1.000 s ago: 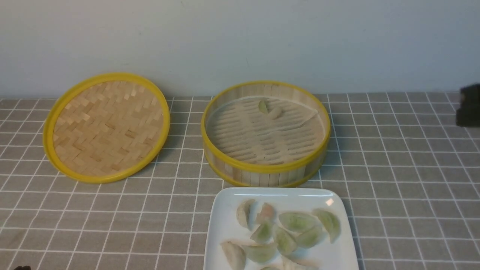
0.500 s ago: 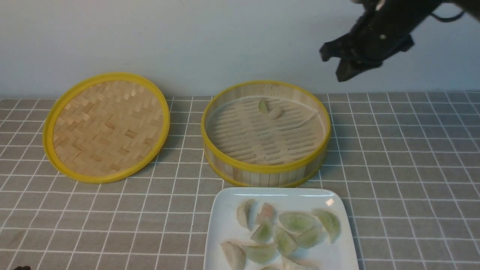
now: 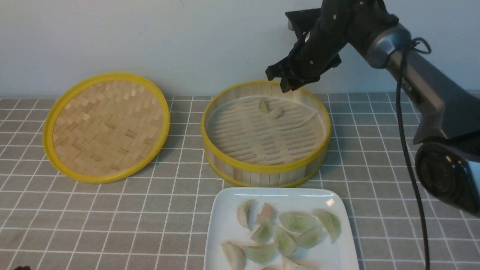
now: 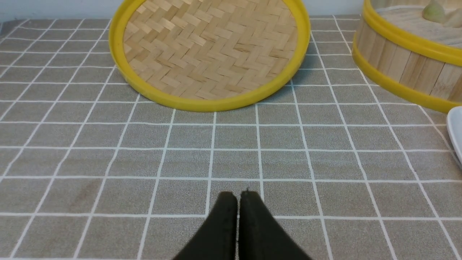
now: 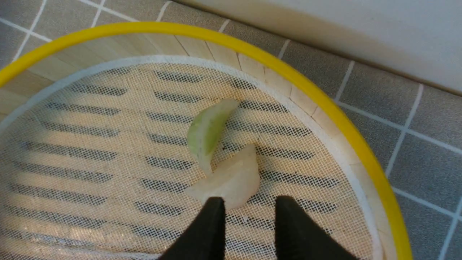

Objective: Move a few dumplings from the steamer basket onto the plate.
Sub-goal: Use the right arm to grab a dumpling from inside the steamer, then use the right arm to put the dumpling into the plate

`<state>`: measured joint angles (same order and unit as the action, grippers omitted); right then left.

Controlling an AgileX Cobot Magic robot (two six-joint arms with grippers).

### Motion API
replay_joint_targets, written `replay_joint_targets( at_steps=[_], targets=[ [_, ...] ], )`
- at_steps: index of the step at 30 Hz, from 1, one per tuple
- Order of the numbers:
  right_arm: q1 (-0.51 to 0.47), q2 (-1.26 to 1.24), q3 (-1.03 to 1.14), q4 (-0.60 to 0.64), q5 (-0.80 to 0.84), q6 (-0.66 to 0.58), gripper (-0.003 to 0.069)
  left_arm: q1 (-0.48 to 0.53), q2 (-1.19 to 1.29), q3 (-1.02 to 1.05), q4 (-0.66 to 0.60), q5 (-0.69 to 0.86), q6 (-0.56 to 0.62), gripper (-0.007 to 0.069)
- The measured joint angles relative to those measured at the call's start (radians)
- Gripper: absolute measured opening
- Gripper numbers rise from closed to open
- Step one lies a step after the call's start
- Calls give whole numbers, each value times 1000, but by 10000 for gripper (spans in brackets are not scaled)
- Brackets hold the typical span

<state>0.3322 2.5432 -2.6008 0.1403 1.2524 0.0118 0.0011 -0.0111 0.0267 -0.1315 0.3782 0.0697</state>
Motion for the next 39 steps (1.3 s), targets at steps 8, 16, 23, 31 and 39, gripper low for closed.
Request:
replay_joint_targets(
  at_steps=[8,16,23,31,39],
  targets=[
    [0,81,-8,33,-21,-43,493,0,0,0,0,0,0,-5],
    [15,122,-14,41,-68,-103,545,0,0,0,0,0,0,-5],
    [20,138,-21,17,-94,-102,445,0,0,0,0,0,0,-5],
    [20,137,-26,8,-66,-61,330,0,0,0,0,0,0,-5],
    [20,52,-29,21,3,-54,328,0,0,0,0,0,0,-5]
  ],
)
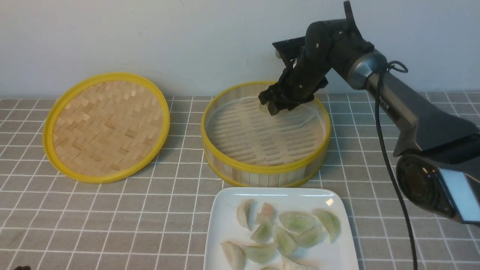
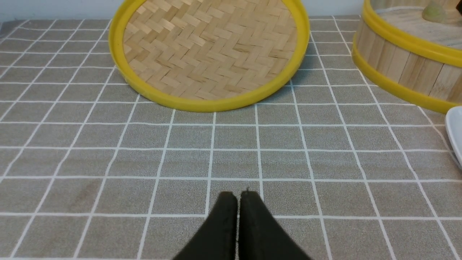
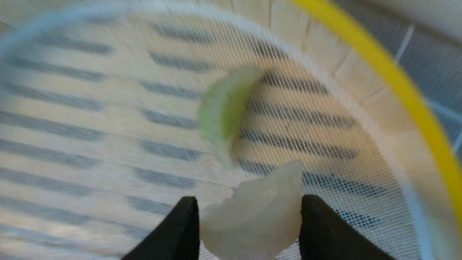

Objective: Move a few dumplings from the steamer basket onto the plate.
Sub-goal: Use the right arm to put the dumpling into the plate

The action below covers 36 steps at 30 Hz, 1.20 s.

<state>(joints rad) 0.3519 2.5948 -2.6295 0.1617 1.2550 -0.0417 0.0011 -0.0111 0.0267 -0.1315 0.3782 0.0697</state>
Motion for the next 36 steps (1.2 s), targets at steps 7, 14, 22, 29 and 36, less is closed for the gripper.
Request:
replay_joint_targets(
  at_steps=[7,14,22,29,36],
  targets=[
    [1,-253,166,59,-2,5,328,0,0,0,0,0,0,-5],
    [12,-601,635,129,-3,-50,328,0,0,0,0,0,0,-5],
    [153,-954,1346,137,-82,-97,328,1,0,0,0,0,0,-5],
    [198,-991,1644,118,-254,-73,326,1,0,0,0,0,0,-5],
    [198,-975,1689,52,-357,-45,326,1,0,0,0,0,0,-5]
  ],
)
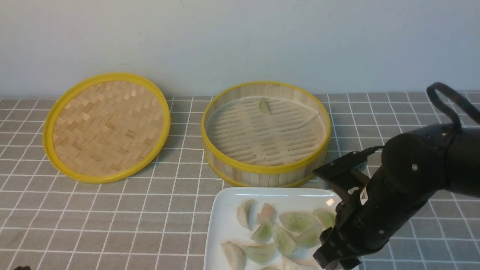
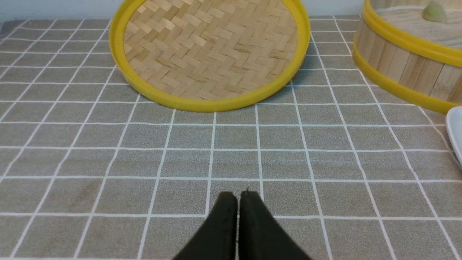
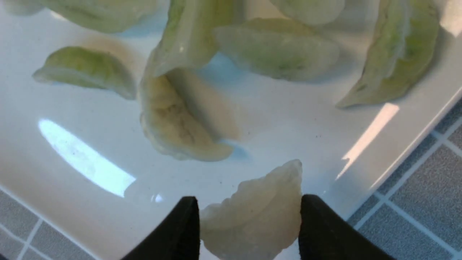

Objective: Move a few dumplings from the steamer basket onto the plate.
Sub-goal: Use the right arm to put the dumpling into the plate, then use the left arm to grab a dumpling from the steamer

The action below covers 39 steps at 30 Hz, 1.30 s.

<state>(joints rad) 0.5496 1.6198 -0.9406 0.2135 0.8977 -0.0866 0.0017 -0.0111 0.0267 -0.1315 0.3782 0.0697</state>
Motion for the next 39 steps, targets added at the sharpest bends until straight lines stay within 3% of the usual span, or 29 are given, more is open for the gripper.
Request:
replay_joint_targets(
  at_steps=[13,21,25,28,34,37,39],
  targets=[
    [0,5,0,30,-51,0,326,0,0,0,0,0,0,-5],
    [0,5,0,63,-59,9,433,0,0,1,-16,-21,-8,-5],
    [0,5,0,67,-61,27,512,0,0,1,-220,-105,-116,-5],
    [0,-3,-1,67,-58,23,519,0,0,1,-367,-147,-157,-5],
    [0,-143,-17,64,-67,0,347,0,0,1,-498,-260,-166,-5],
    [0,-357,-29,20,-113,6,111,0,0,1,-514,-291,-166,-5],
    [0,-466,-29,-17,-151,22,48,0,0,1,-514,-296,-166,-5]
  ],
)
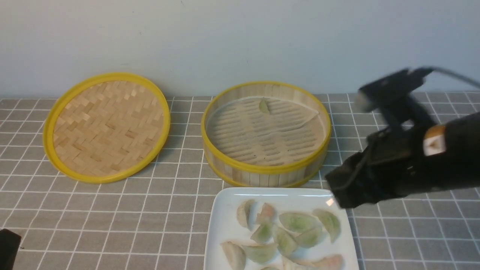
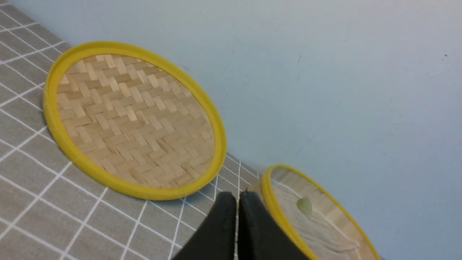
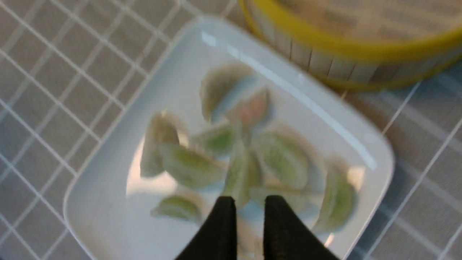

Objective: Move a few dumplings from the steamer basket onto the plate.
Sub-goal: Use the left arm to grab a dumpling from the steamer

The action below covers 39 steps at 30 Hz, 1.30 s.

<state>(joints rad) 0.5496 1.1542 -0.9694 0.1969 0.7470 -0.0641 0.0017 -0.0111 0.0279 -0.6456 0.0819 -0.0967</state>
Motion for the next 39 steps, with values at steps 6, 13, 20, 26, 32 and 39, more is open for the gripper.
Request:
replay_joint_targets(
  at_steps=[6,13,20,26,32,39],
  targets=[
    [0,-412,55,-151,-190,91,-12,0,0,0,-3,-13,0,-5],
    [0,-841,324,-270,-448,147,-13,0,0,0,-4,-170,0,-5],
    [0,-1071,474,-291,-562,169,-13,0,79,-156,42,-105,55,-5],
    [0,-1080,479,-291,-573,180,-13,0,380,-482,94,131,159,-5],
    [0,-1080,479,-291,-539,182,-13,0,810,-874,103,540,294,-5],
    [0,-1080,479,-291,-443,183,-14,-47,1466,-1395,146,931,416,-5]
  ],
)
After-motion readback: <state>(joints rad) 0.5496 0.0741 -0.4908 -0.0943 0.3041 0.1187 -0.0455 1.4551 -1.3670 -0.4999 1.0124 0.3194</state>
